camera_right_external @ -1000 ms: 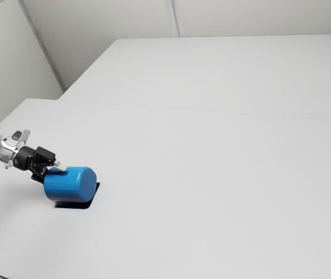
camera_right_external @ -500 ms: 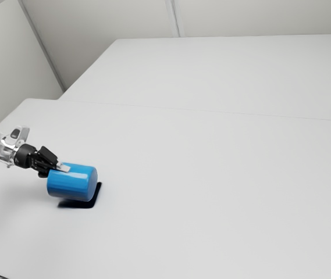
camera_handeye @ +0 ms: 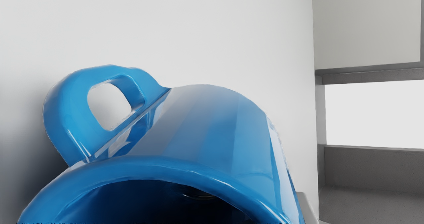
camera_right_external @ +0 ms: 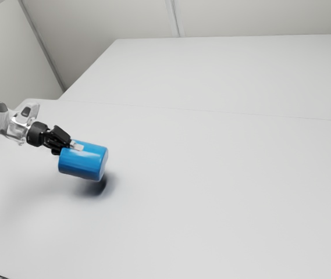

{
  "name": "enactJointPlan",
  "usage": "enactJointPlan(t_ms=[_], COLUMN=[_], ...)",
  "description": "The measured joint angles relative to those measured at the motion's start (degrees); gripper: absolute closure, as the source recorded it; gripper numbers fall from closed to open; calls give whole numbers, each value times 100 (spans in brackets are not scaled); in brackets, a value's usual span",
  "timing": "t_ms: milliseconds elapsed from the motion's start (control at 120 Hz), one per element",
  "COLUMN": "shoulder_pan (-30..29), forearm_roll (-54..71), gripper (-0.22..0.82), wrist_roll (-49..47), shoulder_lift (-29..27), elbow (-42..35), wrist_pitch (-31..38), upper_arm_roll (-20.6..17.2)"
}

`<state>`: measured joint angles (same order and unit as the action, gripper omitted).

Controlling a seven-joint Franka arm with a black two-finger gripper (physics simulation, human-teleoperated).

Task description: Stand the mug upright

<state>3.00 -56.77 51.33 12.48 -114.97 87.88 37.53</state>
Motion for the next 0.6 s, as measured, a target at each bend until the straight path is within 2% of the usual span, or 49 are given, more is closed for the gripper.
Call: enactJointPlan(t_ms=[142, 325, 600], shoulder_pan=[147, 735, 1445], forearm_roll=[540, 1374, 2764], gripper=[78, 78, 78], wrist_roll=[-559, -1444, -3102], shoulder_lift=[-129, -405, -603], elbow=[-8, -62, -134], wrist_pitch=[795, 1576, 2171], upper_arm_roll=[-67, -73, -68])
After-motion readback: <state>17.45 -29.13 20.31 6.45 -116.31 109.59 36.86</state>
